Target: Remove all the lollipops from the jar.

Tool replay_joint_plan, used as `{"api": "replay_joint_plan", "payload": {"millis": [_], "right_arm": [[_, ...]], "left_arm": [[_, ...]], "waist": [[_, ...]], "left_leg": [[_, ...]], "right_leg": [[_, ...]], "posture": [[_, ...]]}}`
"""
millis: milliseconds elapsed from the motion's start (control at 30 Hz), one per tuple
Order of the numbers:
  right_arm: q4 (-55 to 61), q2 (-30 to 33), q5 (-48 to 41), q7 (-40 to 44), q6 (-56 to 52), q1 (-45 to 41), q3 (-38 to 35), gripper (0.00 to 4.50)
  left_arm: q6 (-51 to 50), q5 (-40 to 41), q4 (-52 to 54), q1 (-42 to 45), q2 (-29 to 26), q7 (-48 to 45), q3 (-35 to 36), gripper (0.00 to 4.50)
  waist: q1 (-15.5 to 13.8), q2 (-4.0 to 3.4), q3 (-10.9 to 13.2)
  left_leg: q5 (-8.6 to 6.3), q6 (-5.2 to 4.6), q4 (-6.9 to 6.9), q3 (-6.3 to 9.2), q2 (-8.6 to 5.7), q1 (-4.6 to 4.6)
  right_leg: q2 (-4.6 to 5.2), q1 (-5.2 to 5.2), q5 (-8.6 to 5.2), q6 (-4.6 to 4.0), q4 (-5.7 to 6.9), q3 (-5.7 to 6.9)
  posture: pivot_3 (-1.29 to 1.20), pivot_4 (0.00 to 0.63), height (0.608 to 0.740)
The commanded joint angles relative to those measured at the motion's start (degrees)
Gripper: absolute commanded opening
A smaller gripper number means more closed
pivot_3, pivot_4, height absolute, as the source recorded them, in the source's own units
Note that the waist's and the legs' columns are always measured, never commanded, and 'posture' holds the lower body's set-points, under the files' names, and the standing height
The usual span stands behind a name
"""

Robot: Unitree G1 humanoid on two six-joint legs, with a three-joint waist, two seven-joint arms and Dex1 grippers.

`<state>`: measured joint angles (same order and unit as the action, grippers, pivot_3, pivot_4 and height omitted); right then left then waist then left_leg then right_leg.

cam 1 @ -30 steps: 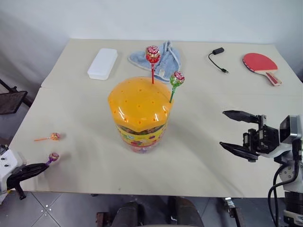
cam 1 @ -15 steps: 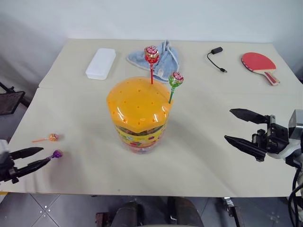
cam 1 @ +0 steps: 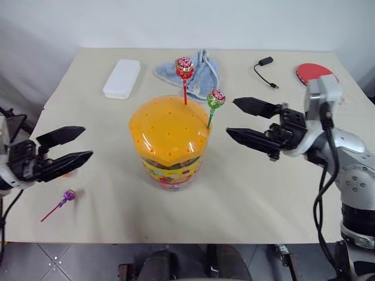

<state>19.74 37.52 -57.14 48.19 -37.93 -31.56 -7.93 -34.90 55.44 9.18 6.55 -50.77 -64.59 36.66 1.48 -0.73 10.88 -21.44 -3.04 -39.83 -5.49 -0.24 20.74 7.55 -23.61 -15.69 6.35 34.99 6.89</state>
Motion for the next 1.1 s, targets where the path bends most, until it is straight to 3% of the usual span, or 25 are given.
{"api": "replay_joint_plan", "payload": {"millis": [33, 67, 167, 533, 667, 800, 933, 1100], "right_arm": [[1.46, -1.27, -0.44, -0.61, -1.34, -1.59, 1.45, 4.50], [1.40, -2.08, -0.04, -0.99, -1.37, -2.15, 2.17, 4.50], [0.49, -4.33, 0.98, -2.33, -1.28, -3.73, 3.23, 3.89], [-0.46, -8.23, 2.08, -0.58, 0.97, -5.58, 2.96, 0.11], [-2.81, -8.98, -3.88, 4.78, 4.26, -5.32, -4.26, 0.02], [-7.53, -4.21, -7.17, 1.91, 1.94, -7.33, -11.93, 0.02], [-19.72, 13.02, 8.58, 6.25, 1.77, -0.95, -10.14, 0.02], [-27.43, 23.66, 26.80, 5.46, 5.72, 8.10, -1.20, 0.02]], "left_arm": [[-0.69, 2.41, 1.52, 0.69, 0.54, 1.15, 1.18, 4.45], [-0.94, 2.48, 1.06, 0.30, 0.73, 1.01, 1.30, 4.45], [0.02, 0.92, -0.05, -2.17, 1.19, -0.78, 1.41, 4.50], [1.76, 3.14, 2.68, -3.90, 4.16, -0.64, 2.17, 4.50], [1.19, 5.73, 5.02, -1.97, 4.56, 0.01, 1.87, 4.50], [1.22, 6.15, 6.99, -0.58, 4.20, 0.58, 0.66, 4.50], [2.80, 2.91, 8.13, 1.84, 2.57, 0.99, -1.63, 4.50], [6.49, -3.75, 8.74, 1.39, -1.81, -4.13, -5.50, 4.50]], "waist": [[0.05, 0.00, 0.00], [0.10, 0.00, 0.00], [0.26, 0.00, 0.00], [0.01, 0.03, -0.01], [-0.14, 0.03, -0.01], [-0.11, 0.03, -0.01], [-0.97, 0.09, -0.04], [-1.20, 0.04, -0.02]], "left_leg": [[0.00, -0.01, -0.02, 0.00, 0.00, 0.01], [0.00, -0.02, -0.07, 0.00, 0.00, 0.07], [0.01, -0.04, -0.20, -0.04, 0.00, 0.21], [0.10, -0.06, -0.30, 0.10, -0.01, 0.31], [0.11, -0.07, -0.30, 0.14, -0.02, 0.35], [0.13, -0.13, -0.30, 0.15, -0.11, 0.35], [0.14, -0.15, -0.30, 0.17, -0.12, 0.35], [0.14, -0.14, -0.28, -0.04, -0.05, 0.33]], "right_leg": [[-0.03, 0.00, 0.00, 0.00, 0.00, 0.03], [-0.06, 0.00, 0.00, 0.01, -0.02, 0.08], [-0.15, -0.05, 0.01, 0.05, -0.05, 0.23], [-0.09, -0.04, 0.01, 0.06, -0.01, 0.35], [-0.12, -0.05, 0.02, 0.07, -0.01, 0.36], [-0.12, -0.01, 0.05, 0.13, -0.02, 0.37], [-0.10, 0.05, 0.06, 0.14, -0.09, 0.36], [-0.15, 0.03, 0.06, 0.14, -0.19, 0.41]], "posture": [[0.00, 0.150, 0.740], [0.00, 0.150, 0.740], [0.00, 0.150, 0.740], [0.00, 0.150, 0.740], [0.00, 0.150, 0.740], [0.00, 0.150, 0.740], [0.00, 0.150, 0.740], [0.00, 0.150, 0.740]]}}
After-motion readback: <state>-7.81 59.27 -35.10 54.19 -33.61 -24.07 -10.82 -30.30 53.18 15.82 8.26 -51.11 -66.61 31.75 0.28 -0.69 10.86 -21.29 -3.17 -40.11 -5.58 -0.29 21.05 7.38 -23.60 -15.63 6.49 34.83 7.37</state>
